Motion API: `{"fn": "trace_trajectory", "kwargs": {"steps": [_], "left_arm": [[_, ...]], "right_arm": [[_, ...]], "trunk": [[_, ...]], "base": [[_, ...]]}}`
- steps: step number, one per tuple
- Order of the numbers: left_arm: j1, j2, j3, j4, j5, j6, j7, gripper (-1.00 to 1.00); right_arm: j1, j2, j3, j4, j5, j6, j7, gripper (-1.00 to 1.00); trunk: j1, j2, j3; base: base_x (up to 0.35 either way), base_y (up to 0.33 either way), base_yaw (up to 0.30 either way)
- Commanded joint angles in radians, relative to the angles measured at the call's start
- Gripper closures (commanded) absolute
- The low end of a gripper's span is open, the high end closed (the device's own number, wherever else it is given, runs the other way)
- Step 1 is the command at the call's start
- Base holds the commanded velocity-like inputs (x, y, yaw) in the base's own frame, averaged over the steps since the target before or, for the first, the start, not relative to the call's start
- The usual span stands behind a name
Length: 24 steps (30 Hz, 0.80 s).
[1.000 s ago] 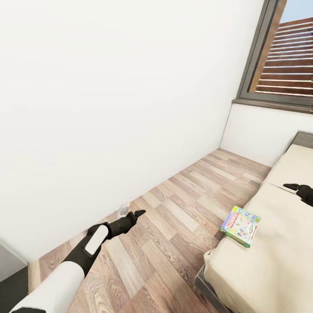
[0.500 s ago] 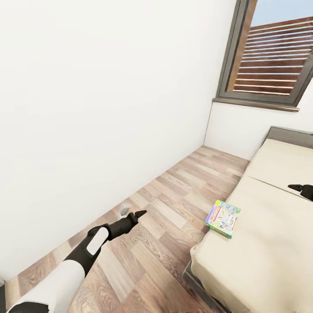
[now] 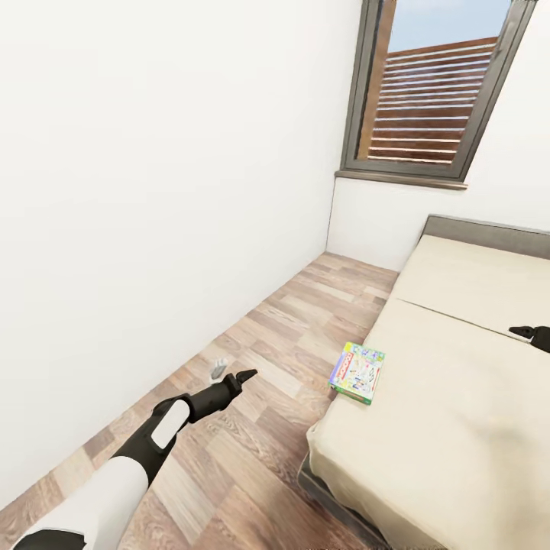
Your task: Put all the toys in the child's room - the three board games (two on the bed and one on the table), the two jigsaw puzzles on the table, and the tennis ball on the table - inside the toy box on the table in the child's room.
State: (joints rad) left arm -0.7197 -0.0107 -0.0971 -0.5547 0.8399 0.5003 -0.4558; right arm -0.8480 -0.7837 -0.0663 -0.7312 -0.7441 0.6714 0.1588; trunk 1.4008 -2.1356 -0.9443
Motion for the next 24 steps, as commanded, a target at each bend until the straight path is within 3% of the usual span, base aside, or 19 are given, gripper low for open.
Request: {"fn": "trace_trajectory", "kwargs": {"steps": [1,8,14,17,21,22,24], "left_arm": [[0.000,0.001,-0.001,0.000,0.007,0.006,0.000,-1.00],[0.000,0.001,0.000,0.001,0.008,0.005,-0.001,-1.00],[0.002,0.002,0.000,0.001,0.009,0.005,-0.004,-1.00],[0.003,0.003,0.000,0.001,0.009,0.005,-0.012,-1.00],[0.004,0.004,0.000,0.001,0.010,0.005,-0.041,-1.00],[0.004,0.004,0.000,0.001,0.010,0.005,-0.041,-1.00],[0.004,0.005,0.000,0.001,0.009,0.006,-0.071,-1.00]], "right_arm": [[-0.001,0.000,-0.002,-0.001,0.004,0.006,0.005,-1.00],[0.000,0.002,0.000,-0.011,0.006,0.006,0.006,-1.00],[0.001,0.014,0.003,-0.035,0.006,0.006,0.005,-1.00],[0.002,0.034,0.007,-0.047,0.007,0.005,0.003,-1.00],[0.003,0.083,0.012,-0.059,0.016,0.004,0.001,-1.00],[0.003,0.083,0.012,-0.059,0.016,0.004,0.001,-1.00],[0.003,0.113,0.015,-0.065,0.033,0.004,-0.001,-1.00]], "trunk": [[0.000,0.000,-0.001],[0.000,0.000,-0.001],[0.000,0.000,-0.001],[0.000,0.000,-0.001],[0.000,0.000,-0.001],[0.000,0.000,-0.001],[0.000,0.000,-0.001]], "base": [[0.000,0.000,-0.279],[0.000,0.000,-0.239],[0.000,0.000,-0.100],[0.000,0.000,-0.052],[0.000,0.000,-0.031],[0.000,0.000,-0.024],[0.000,0.000,-0.018]]}}
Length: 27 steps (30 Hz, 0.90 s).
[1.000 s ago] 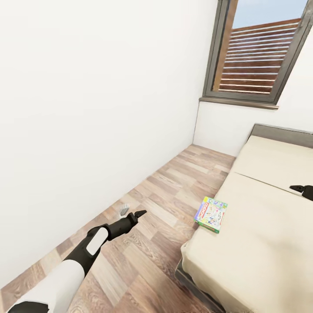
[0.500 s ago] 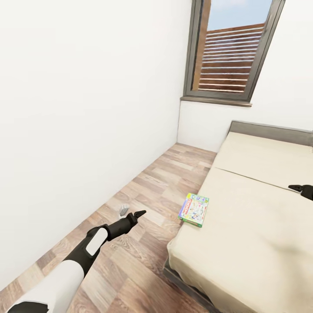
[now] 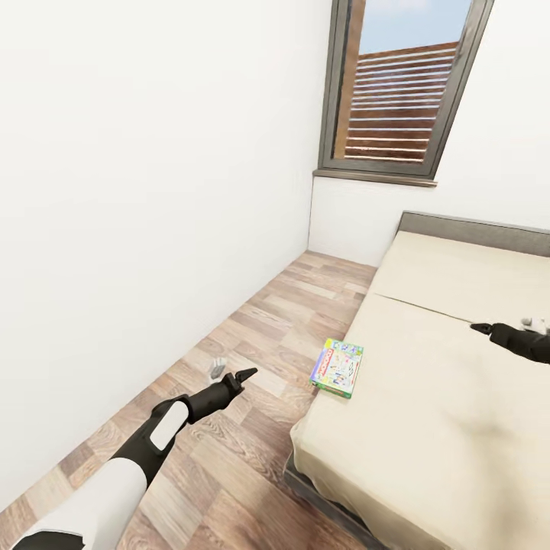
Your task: Put all the toys in the child's room - the three board games (two on the bed and one on the table), the two jigsaw puzzles on the table, and the tennis ball on the table - inside the toy box on the table in the child's room.
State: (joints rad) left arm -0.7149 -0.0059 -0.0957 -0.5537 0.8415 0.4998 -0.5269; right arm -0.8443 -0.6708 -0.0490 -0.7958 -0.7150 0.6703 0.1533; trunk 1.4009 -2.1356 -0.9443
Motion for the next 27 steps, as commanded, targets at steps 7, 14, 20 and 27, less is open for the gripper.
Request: {"fn": "trace_trajectory", "kwargs": {"steps": [7,14,20,27], "left_arm": [[0.001,0.003,-0.001,0.000,0.005,0.008,-0.057,-1.00],[0.002,0.003,-0.001,0.000,0.003,0.008,-0.085,-1.00],[0.003,0.004,-0.003,0.001,0.003,0.007,-0.099,-1.00],[0.004,0.004,-0.003,0.001,0.001,0.006,-0.102,-1.00]], "right_arm": [[-0.001,0.036,-0.002,-0.009,0.051,0.006,0.003,-1.00],[-0.001,0.050,-0.002,-0.015,0.077,0.006,0.003,-1.00],[-0.001,0.057,-0.002,-0.021,0.090,0.006,0.003,-1.00],[-0.001,0.059,-0.003,-0.028,0.094,0.007,0.002,-1.00]], "trunk": [[0.000,0.000,-0.001],[0.000,0.000,-0.001],[0.000,0.000,-0.001],[0.000,0.000,-0.001]], "base": [[0.000,0.000,-0.010],[0.049,0.056,-0.004],[0.171,0.164,-0.001],[0.162,0.140,0.000]]}}
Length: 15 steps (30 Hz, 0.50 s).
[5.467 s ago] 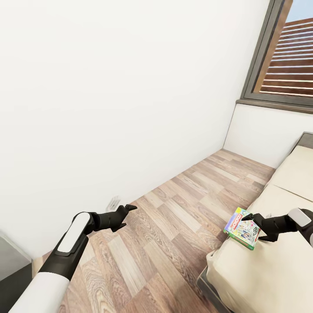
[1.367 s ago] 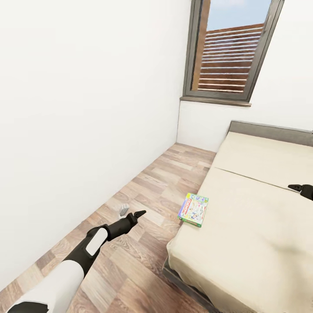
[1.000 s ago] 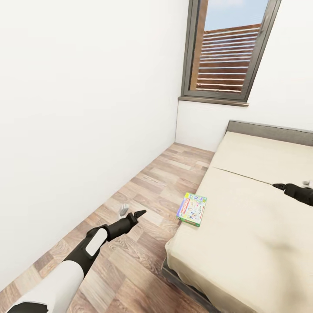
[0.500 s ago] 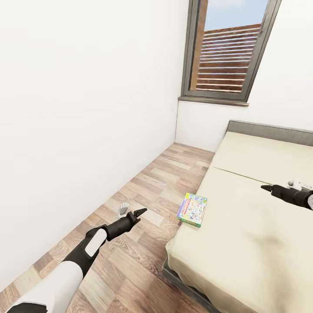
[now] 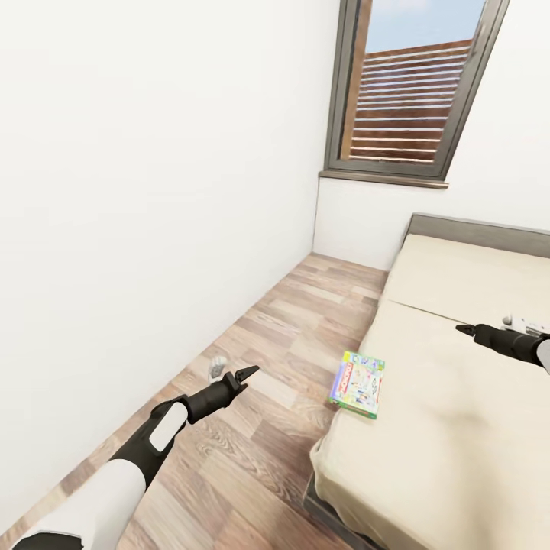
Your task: Put all the toys in the child's room - the three board games (two on the bed and one on the table), the two jigsaw puzzles on the table, and the tennis ball on the table - inside the toy box on the table in the child's room.
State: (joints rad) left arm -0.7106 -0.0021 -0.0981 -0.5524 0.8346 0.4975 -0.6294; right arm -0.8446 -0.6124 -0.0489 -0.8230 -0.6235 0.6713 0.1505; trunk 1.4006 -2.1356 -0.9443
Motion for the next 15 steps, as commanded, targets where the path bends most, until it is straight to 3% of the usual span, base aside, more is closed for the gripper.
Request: {"fn": "trace_trajectory", "kwargs": {"steps": [1,10,15], "left_arm": [[-0.001,0.000,-0.001,0.000,0.008,0.008,0.000,-1.00],[0.000,0.000,-0.001,0.000,0.008,0.007,-0.001,-1.00],[0.001,0.000,-0.002,0.001,0.008,0.007,-0.001,-1.00]], "right_arm": [[-0.001,0.000,-0.003,-0.001,0.003,0.006,0.005,-1.00],[-0.001,-0.001,-0.005,-0.003,0.005,0.006,0.003,-1.00],[-0.001,0.000,-0.006,-0.003,0.005,0.006,-0.002,-1.00]], "trunk": [[0.000,0.000,-0.001],[0.000,0.000,-0.001],[0.000,0.000,-0.001]], "base": [[0.100,0.084,0.000],[0.051,0.043,-0.010],[0.017,0.014,-0.133]]}}
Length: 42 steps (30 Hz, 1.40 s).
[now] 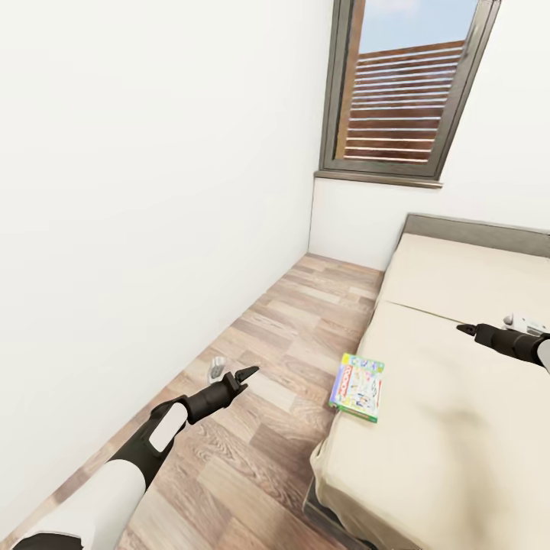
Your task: Put all the toys in the child's room - the three board games (two on the bed and one on the table), the two jigsaw puzzles on the table, and the tennis ball on the table - inside the toy box on the table in the child's room.
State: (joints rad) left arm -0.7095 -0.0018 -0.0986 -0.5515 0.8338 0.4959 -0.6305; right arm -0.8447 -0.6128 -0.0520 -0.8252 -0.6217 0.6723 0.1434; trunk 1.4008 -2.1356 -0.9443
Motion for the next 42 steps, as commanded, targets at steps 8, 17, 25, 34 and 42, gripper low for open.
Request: {"fn": "trace_trajectory", "kwargs": {"steps": [8,17,25,34,42], "left_arm": [[0.000,0.001,0.000,0.001,0.008,0.007,0.001,-1.00],[0.002,0.002,0.001,0.002,0.008,0.006,0.001,-1.00],[0.002,0.004,0.002,0.002,0.009,0.006,0.001,-1.00],[0.001,0.006,0.003,0.003,0.008,0.006,0.002,-1.00],[0.001,0.006,0.003,0.005,0.008,0.005,0.004,-1.00]], "right_arm": [[-0.001,0.001,-0.003,0.000,0.003,0.006,-0.007,-1.00],[-0.001,0.001,-0.003,0.000,0.002,0.006,-0.010,-1.00],[-0.001,0.003,-0.002,-0.001,0.003,0.006,-0.011,-1.00],[-0.001,0.004,0.000,-0.002,0.004,0.006,-0.011,-1.00],[-0.001,0.005,0.001,-0.003,0.004,0.006,-0.011,-1.00]], "trunk": [[0.000,0.000,-0.001],[0.000,0.000,-0.001],[0.000,0.000,-0.001],[0.000,0.000,-0.001],[0.000,0.000,-0.001]], "base": [[0.007,0.006,-0.225],[0.002,0.002,-0.267],[0.001,0.000,-0.239],[0.000,0.028,-0.088],[0.015,0.145,-0.026]]}}
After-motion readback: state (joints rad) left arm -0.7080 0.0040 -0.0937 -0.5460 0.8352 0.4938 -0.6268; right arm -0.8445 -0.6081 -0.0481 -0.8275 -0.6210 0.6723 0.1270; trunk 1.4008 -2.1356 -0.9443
